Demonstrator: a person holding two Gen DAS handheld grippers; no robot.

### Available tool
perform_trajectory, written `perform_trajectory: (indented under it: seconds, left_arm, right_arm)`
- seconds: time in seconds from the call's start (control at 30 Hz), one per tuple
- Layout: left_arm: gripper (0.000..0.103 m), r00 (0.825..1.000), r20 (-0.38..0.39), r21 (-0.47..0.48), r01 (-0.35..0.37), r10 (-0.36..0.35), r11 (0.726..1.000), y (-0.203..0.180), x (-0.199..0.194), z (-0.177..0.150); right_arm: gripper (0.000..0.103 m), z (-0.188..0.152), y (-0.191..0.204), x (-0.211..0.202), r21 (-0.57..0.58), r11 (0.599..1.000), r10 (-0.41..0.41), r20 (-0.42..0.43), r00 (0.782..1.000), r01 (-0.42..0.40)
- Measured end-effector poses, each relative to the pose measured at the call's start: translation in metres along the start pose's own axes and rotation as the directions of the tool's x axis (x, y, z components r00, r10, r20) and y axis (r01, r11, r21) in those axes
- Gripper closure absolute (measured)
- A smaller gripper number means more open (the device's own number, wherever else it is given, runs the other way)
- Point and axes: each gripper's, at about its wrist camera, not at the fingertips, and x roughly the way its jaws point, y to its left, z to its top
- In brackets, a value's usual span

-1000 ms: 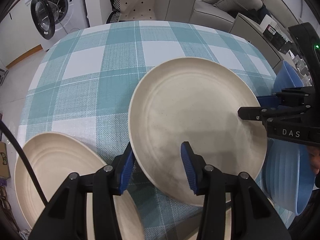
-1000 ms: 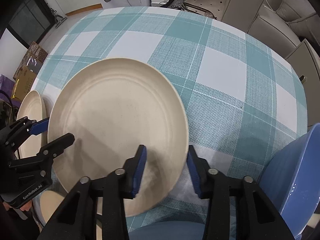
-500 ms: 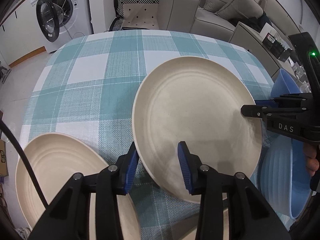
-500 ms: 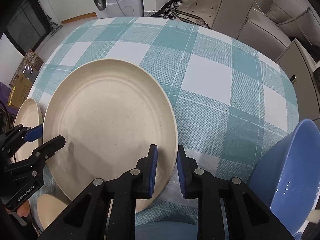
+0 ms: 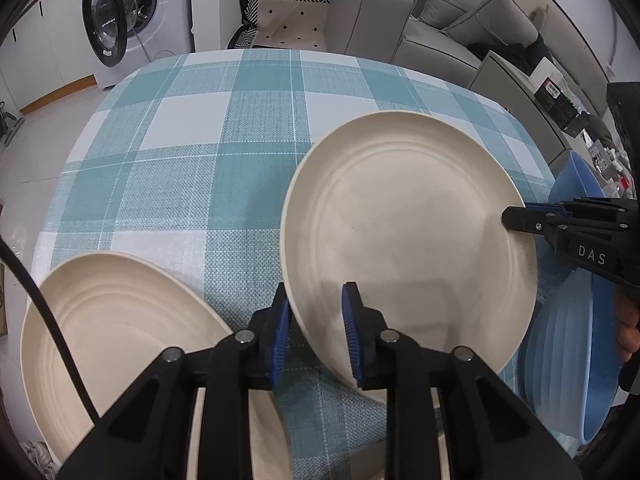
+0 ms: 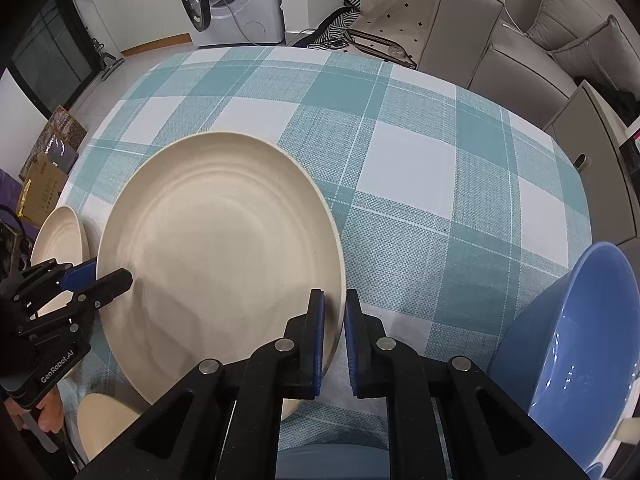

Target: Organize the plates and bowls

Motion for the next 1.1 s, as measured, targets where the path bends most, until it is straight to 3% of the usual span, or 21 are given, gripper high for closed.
perform_trajectory:
  seconds: [0.53,1.1]
  left_arm:
    - [0.08,0.998,0.067,-0.014,0.012,-0.011,1.0,0.009,-0.037,-0.001]
    - [0.08,0.983,0.18,-0.029,0.027,-0.022,0.999,0.015,-0.097,-0.026]
  right_arm:
    - [0.093,0.001,0.012,-0.027,-0.011,1.0,0.012,0.066,0.998,-0.012]
    - [0.093,-0.022,0.038,-0.086,-0.05,0.998,0.045,0.166,0.985,-0.037]
